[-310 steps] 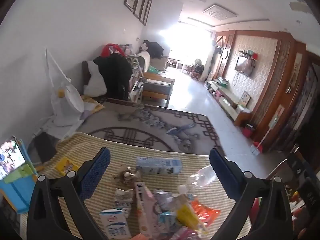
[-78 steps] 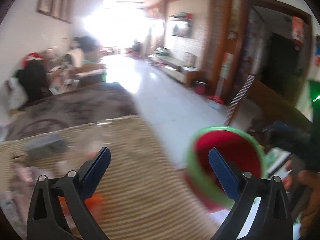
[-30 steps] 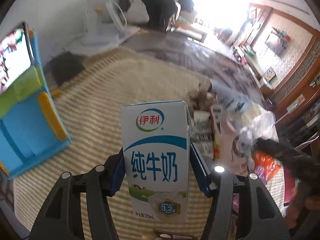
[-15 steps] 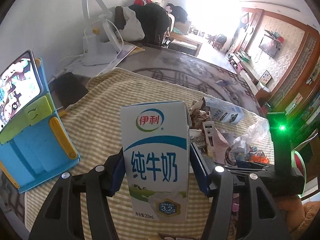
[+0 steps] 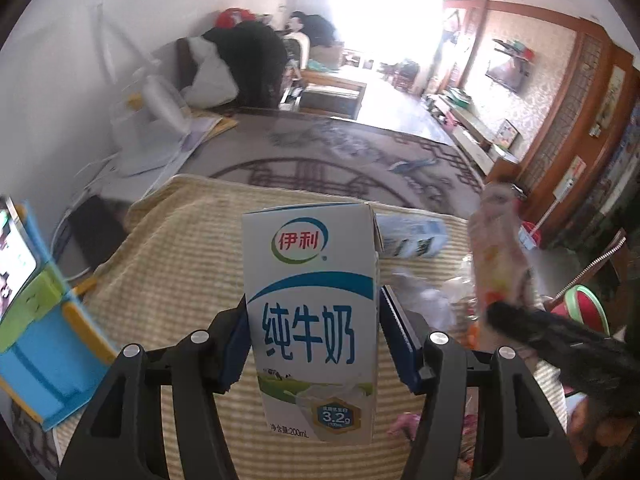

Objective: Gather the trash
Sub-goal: 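Grasp the pink snack bag with the right tool, then carry milk carton and pink bag over the red bin and release both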

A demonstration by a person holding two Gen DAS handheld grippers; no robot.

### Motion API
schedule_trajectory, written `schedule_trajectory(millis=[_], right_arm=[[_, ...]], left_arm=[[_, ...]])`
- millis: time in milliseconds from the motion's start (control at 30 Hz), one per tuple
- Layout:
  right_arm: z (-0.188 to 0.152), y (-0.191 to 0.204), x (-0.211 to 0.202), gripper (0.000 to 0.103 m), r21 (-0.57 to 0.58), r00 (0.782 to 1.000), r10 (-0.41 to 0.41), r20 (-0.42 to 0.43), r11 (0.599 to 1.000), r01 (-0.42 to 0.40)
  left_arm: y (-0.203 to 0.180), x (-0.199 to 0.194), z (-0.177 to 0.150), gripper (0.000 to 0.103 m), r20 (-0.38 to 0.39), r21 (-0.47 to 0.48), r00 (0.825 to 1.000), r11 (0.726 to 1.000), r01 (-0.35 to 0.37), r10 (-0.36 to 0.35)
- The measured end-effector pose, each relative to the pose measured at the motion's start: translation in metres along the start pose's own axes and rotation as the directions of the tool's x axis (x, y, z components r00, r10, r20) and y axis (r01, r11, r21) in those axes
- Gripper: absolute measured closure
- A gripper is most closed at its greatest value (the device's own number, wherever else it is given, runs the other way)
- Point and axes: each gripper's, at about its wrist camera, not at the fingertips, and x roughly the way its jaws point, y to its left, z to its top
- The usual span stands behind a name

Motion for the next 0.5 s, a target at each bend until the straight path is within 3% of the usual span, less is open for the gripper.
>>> schedule_trajectory(millis=[167, 500], right_arm=[[0.002, -0.032, -0.046, 0.045, 0.059, 0.995, -0.056, 0.087, 0.997, 0.051], [-0.005, -0.093, -0.103, 0.045, 0.141, 0.982, -0.106, 0.154, 0.986, 0.084]], left_arm=[[-0.040, -0.001, 0.003, 0.047, 0.009, 0.052, 0.998, 0.997, 0.057, -0.058], [-0.108, 0.000, -0.001, 0.047, 0.000, 0.123, 0.994, 0.987, 0.104, -0.105]])
